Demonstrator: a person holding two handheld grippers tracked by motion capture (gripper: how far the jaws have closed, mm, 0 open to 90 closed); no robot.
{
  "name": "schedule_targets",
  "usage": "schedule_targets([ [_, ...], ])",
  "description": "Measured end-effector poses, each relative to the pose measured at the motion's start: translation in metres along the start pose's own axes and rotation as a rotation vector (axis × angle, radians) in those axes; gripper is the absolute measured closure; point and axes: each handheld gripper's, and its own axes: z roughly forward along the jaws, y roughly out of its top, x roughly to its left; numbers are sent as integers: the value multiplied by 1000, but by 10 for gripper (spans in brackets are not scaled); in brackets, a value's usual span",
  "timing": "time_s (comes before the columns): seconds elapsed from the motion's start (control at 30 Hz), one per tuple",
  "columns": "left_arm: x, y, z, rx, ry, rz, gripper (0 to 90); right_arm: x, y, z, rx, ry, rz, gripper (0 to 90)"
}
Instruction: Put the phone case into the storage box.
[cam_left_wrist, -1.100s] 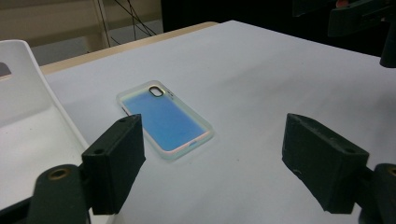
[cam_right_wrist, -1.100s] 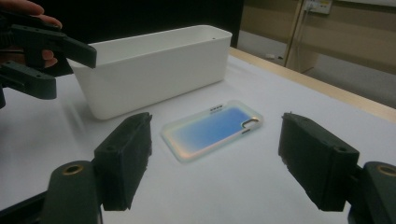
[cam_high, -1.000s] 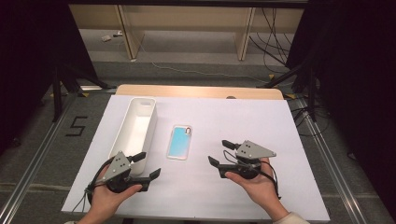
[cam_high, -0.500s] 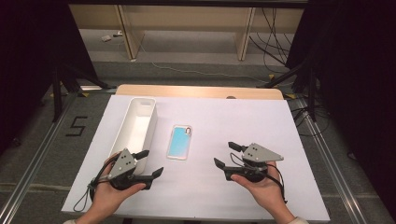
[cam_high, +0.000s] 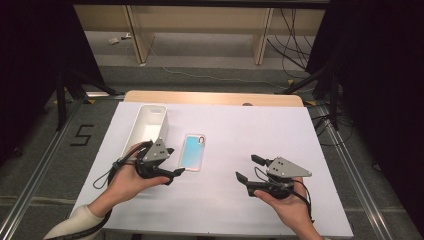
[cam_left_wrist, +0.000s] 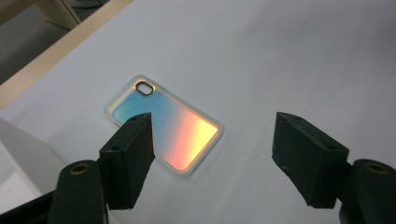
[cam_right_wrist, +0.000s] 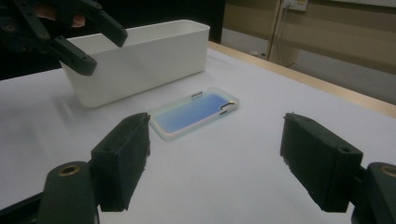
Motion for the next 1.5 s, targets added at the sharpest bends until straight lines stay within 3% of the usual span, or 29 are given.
schedule_targets([
  [0.1, 3, 7, 10, 69, -38, 50, 308, -1, -1, -3, 10, -10, -8, 251],
  [0.2, 7, 13, 22, 162, -66, 130, 329, -3, -2, -2, -11, -18, -17, 252],
  [0.37, 10, 23, 37, 256, -107, 246, 383, -3, -3, -2, -5, -14, -16, 253],
  [0.4, 11, 25, 39, 277, -121, 278, 382, -3, -2, -3, 19, -18, -12, 253],
  [0.43, 12, 27, 42, 289, -137, 294, 382, -3, -2, -3, 23, -17, -18, 253],
  [0.47, 12, 28, 45, 298, -146, 305, 382, -1, -4, 0, -3, 8, 15, 253],
  [0.5, 13, 30, 48, 312, -152, 315, 386, -3, -3, -1, 6, -7, -15, 254],
  [0.57, 14, 31, 54, 337, -158, 336, 390, -2, -4, 0, 5, -10, -13, 254],
  [0.6, 15, 32, 57, 349, -158, 346, 393, -1, -3, -2, 29, -14, -12, 255],
  [0.83, 17, 31, 74, 430, -183, 381, 407, -3, -5, 0, 10, -12, -11, 255],
  [1.13, 16, 31, 89, 467, -224, 398, 439, -3, -6, 1, 7, -12, -18, 257],
  [1.23, 16, 29, 94, 480, -220, 399, 446, -3, -6, 1, 9, -7, -18, 258],
  [1.37, 14, 28, 100, 504, -216, 400, 459, -2, -6, 2, 17, 5, 18, 260],
  [1.5, 12, 27, 106, 546, -212, 434, 476, -2, -6, 1, 29, -6, 8, 262],
])
